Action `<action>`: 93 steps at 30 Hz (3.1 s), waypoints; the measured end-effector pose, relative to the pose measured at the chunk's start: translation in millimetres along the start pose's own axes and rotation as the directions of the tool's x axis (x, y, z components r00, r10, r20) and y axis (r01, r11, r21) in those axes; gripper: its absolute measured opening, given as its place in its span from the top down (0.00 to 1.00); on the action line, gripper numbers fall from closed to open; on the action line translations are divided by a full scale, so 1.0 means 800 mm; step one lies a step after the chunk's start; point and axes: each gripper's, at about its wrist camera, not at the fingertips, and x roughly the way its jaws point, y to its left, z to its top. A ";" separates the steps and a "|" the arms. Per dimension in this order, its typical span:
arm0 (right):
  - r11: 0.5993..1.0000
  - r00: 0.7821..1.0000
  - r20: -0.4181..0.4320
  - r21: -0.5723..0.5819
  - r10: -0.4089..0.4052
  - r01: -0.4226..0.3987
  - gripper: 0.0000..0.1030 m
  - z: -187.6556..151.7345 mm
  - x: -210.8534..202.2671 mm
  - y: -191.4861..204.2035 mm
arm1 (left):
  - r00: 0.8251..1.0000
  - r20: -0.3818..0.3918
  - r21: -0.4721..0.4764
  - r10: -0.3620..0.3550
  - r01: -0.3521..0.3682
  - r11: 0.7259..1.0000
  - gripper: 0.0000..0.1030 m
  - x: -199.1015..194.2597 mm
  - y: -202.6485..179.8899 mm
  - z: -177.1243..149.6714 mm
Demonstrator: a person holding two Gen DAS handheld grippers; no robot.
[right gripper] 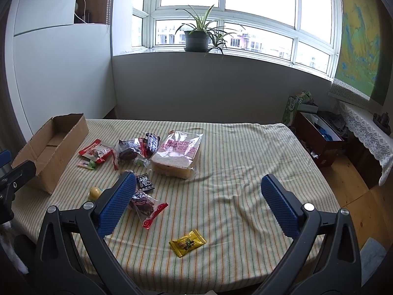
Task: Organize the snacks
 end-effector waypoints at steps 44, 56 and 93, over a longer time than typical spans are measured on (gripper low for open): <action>1.000 1.000 -0.014 -0.002 0.002 -0.002 0.00 -0.002 0.005 0.000 | 1.000 -0.011 0.002 -0.016 0.016 1.000 0.02 0.005 -0.006 -0.004; 1.000 0.999 -0.034 -0.004 0.004 -0.004 0.00 -0.006 0.020 -0.003 | 0.999 -0.031 0.010 -0.025 0.025 1.000 0.05 0.016 -0.007 -0.005; 0.877 0.832 -0.397 -0.120 0.388 -0.466 0.16 -0.026 0.134 0.037 | 0.922 -0.328 -0.092 -0.208 0.188 0.978 0.47 0.130 0.002 -0.055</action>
